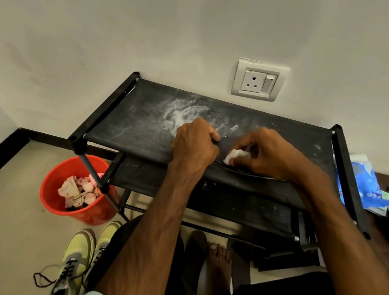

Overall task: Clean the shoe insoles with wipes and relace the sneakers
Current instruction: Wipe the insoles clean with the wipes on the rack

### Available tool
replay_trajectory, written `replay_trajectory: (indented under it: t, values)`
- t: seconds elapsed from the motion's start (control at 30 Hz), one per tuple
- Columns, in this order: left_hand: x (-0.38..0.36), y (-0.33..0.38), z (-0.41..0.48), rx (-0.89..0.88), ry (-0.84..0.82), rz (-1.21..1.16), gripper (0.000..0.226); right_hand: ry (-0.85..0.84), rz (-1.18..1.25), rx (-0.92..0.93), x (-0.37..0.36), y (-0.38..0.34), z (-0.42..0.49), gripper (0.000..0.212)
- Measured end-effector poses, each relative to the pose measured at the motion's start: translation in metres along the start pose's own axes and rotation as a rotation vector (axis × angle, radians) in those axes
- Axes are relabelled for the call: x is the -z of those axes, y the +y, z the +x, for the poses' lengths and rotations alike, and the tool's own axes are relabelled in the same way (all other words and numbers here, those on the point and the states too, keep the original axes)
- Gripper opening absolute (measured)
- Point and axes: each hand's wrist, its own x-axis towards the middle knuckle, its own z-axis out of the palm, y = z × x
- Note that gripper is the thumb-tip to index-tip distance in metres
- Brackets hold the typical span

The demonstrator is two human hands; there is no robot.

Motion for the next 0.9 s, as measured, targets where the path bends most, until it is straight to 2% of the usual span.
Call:
replay_trajectory:
  t: [0.13,0.2,0.33,0.43,0.5,0.6,0.67,0.73,0.8,0.9]
  values:
    - [-0.001,0.003,-0.001,0.025,0.009,0.009,0.028,0.196,-0.025,-0.116,-0.007,0.012,0.009,0.013]
    - [-0.002,0.004,-0.002,0.023,0.016,0.012,0.028,0.216,-0.017,-0.115,-0.009,0.012,0.012,0.012]
    - [0.000,0.003,-0.004,0.021,0.010,0.008,0.029,0.051,0.016,-0.026,-0.004,0.002,0.004,0.013]
    - [0.001,0.003,-0.003,0.030,0.014,-0.006,0.031,-0.046,0.032,0.000,0.002,-0.002,-0.006,0.032]
    - [0.000,0.004,-0.004,0.038,0.018,-0.007,0.030,-0.010,-0.004,-0.019,0.004,0.002,-0.005,0.030]
    - [-0.002,0.006,-0.006,0.027,0.028,0.008,0.030,0.100,-0.028,-0.019,-0.001,0.000,0.001,0.014]
    - [-0.002,0.007,-0.006,0.028,0.035,0.016,0.030,0.097,-0.013,0.004,-0.003,-0.003,0.003,0.013]
    - [-0.002,0.006,-0.005,0.034,0.035,0.012,0.029,0.047,0.012,0.017,-0.001,-0.004,-0.001,0.019]
    - [-0.001,0.006,-0.006,0.042,0.036,0.004,0.028,-0.006,0.023,0.008,0.004,-0.002,-0.009,0.036]
    - [-0.001,0.006,-0.006,0.056,0.043,-0.012,0.027,-0.076,0.017,-0.003,0.012,0.003,-0.021,0.038]
